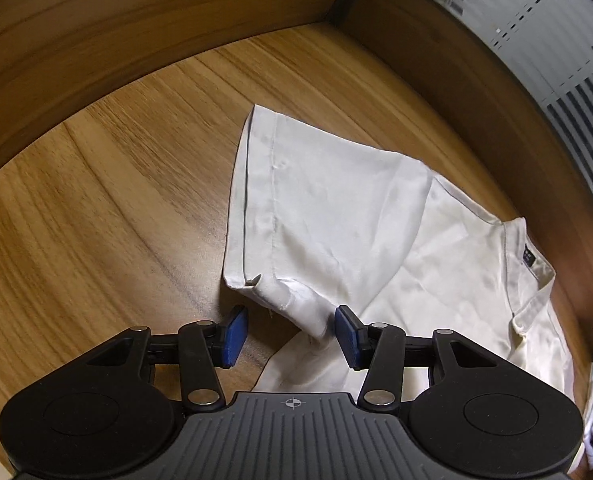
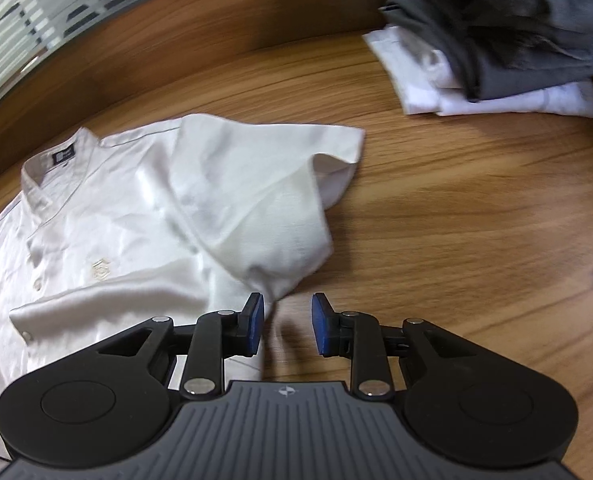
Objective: Fold clothes
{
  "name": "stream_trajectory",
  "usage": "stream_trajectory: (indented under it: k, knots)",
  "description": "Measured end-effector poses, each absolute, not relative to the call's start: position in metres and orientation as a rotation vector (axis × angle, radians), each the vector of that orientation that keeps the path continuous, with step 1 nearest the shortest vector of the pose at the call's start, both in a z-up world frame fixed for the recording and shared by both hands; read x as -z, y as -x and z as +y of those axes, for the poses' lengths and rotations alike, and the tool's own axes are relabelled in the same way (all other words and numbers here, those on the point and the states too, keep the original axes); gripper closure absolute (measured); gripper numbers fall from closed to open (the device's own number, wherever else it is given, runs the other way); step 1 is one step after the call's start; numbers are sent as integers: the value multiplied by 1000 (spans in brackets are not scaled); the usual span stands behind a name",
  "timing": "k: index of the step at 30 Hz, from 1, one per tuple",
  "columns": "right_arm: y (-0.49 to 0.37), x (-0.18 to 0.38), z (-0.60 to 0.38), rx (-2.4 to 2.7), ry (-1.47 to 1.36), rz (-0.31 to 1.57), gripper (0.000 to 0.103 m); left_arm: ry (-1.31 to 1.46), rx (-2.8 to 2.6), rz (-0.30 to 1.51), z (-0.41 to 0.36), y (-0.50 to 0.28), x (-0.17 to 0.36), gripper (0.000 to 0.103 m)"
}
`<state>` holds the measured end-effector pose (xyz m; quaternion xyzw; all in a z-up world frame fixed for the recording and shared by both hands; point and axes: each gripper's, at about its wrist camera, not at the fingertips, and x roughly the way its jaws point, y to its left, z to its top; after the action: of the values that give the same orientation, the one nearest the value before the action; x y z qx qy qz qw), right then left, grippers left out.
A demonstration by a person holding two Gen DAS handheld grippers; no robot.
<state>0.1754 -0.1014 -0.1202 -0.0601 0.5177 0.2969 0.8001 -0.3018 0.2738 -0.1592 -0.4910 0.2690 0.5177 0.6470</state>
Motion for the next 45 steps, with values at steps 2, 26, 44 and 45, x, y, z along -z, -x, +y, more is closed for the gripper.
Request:
stream_trajectory:
  k: [2, 26, 44, 45]
  knots:
    - [-181, 121, -107, -618, 136, 1108, 73, 1116, -1174, 626, 278, 299, 160, 63]
    - [-202, 123, -74, -661, 343, 1098, 101, 932, -1240, 781, 303, 284, 143, 98]
    - [-204, 60, 9, -973, 537, 901, 63, 424, -948, 946, 318, 199, 85, 60]
    - [-203, 60, 20, -1002, 550, 894, 63, 399, -928, 964, 323, 192, 88, 60]
